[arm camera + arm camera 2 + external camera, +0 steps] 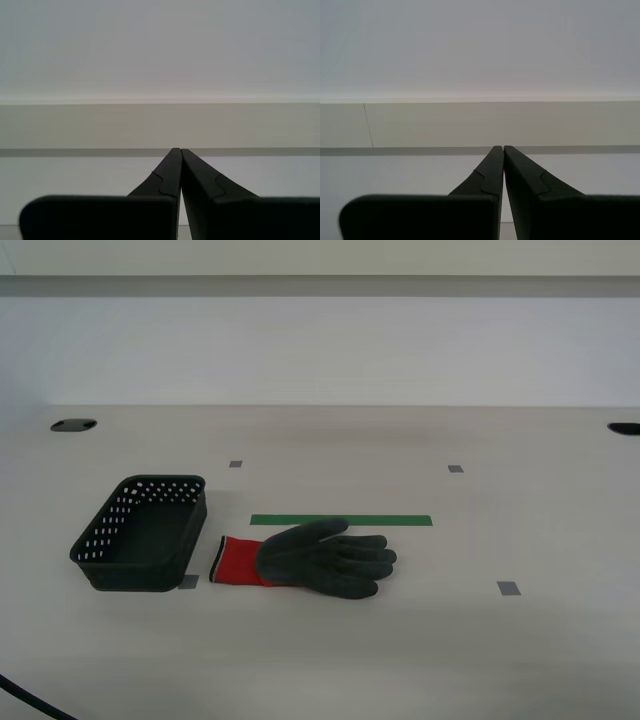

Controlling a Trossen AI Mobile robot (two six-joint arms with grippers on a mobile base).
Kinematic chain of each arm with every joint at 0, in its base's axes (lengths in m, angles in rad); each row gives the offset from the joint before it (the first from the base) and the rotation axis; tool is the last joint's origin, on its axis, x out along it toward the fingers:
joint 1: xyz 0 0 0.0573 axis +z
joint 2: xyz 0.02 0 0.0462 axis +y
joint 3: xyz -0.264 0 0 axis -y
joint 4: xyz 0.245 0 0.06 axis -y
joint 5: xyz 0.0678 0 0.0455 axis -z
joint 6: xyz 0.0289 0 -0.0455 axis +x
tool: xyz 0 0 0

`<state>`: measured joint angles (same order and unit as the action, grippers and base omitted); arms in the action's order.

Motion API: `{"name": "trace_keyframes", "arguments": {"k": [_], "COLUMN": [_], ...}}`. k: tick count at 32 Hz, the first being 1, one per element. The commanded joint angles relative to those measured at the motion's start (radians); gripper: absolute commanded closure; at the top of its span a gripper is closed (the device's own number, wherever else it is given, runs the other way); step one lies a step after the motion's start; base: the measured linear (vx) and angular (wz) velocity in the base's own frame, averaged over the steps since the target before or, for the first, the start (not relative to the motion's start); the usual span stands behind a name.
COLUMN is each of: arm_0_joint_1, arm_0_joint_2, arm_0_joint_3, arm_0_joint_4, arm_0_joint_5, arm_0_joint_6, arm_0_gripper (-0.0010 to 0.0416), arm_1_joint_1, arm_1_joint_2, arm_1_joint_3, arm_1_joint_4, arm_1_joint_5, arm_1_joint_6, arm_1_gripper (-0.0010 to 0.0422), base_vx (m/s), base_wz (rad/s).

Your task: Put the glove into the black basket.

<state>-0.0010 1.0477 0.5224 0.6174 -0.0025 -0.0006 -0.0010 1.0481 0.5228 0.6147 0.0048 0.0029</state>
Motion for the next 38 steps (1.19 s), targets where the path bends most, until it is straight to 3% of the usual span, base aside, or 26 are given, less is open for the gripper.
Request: {"name": "trace_keyframes", "arguments": {"k": [1, 20, 22, 25, 29, 33, 38], "arm_0_joint_1": [0.001, 0.001, 0.001, 0.001, 0.001, 0.001, 0.001], "arm_0_joint_2": [0.000, 0.000, 0.000, 0.000, 0.000, 0.000, 0.000], "arm_0_joint_3": [0.001, 0.001, 0.001, 0.001, 0.001, 0.001, 0.001], "arm_0_joint_4": [0.003, 0.003, 0.003, 0.003, 0.003, 0.003, 0.003], "arm_0_joint_5": [0.000, 0.000, 0.000, 0.000, -0.001, 0.000, 0.000], "arm_0_joint_6": [0.000, 0.000, 0.000, 0.000, 0.000, 0.000, 0.000], "arm_0_gripper": [0.0405, 0.0405, 0.0405, 0.0405, 0.0405, 0.0405, 0.0405], "arm_1_joint_1": [0.000, 0.000, 0.000, -0.001, -0.011, -0.027, -0.093], "arm_1_joint_2": [0.000, 0.000, 0.000, 0.000, 0.000, 0.000, 0.000], "arm_1_joint_3": [0.000, 0.000, 0.003, 0.016, 0.035, 0.063, 0.120], "arm_1_joint_4": [-0.009, -0.064, -0.096, -0.159, -0.235, -0.330, -0.518], "arm_1_joint_5": [0.002, 0.003, 0.032, 0.116, 0.146, 0.211, 0.217], "arm_1_joint_6": [0.004, 0.003, 0.003, 0.003, 0.000, -0.025, -0.026], "arm_1_gripper": [0.0412, 0.0412, 0.0412, 0.0412, 0.0413, 0.0412, 0.0413], "base_vx": [0.000, 0.000, 0.000, 0.000, 0.000, 0.000, 0.000], "base_wz": [0.000, 0.000, 0.000, 0.000, 0.000, 0.000, 0.000]}}
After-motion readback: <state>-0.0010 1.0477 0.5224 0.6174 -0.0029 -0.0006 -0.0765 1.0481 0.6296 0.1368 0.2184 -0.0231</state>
